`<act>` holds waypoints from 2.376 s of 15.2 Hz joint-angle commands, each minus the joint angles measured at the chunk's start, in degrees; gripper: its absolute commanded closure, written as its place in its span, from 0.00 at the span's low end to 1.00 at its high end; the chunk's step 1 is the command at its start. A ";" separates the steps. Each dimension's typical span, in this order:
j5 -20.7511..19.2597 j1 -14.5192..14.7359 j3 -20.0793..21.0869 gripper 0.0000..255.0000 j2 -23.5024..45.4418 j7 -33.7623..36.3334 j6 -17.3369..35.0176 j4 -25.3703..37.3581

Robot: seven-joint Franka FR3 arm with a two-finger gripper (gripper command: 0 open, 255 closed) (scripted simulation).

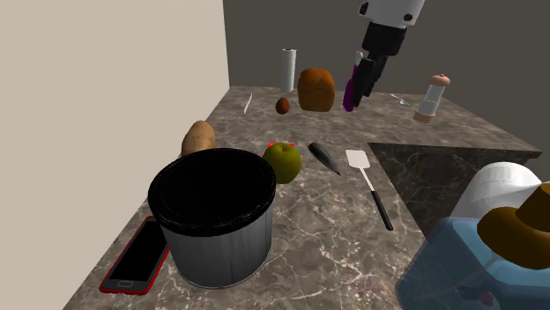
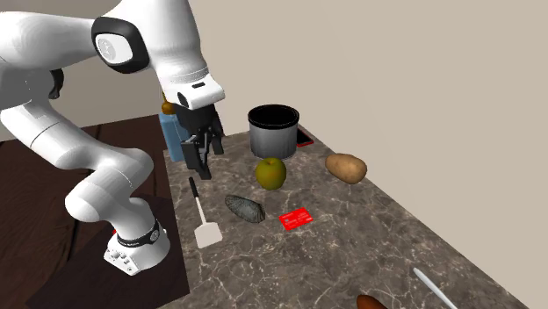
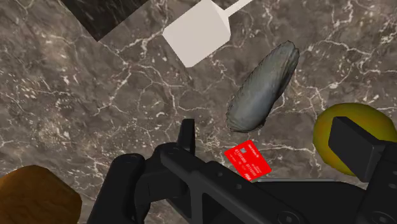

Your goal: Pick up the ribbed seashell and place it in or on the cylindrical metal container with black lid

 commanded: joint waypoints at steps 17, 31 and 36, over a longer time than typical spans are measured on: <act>3.45 -3.33 8.86 0.00 13.78 19.55 24.26 -13.14; 3.49 -3.35 9.05 1.00 15.00 19.59 27.39 -15.06; 3.50 -3.33 9.06 1.00 14.93 19.62 27.26 -14.99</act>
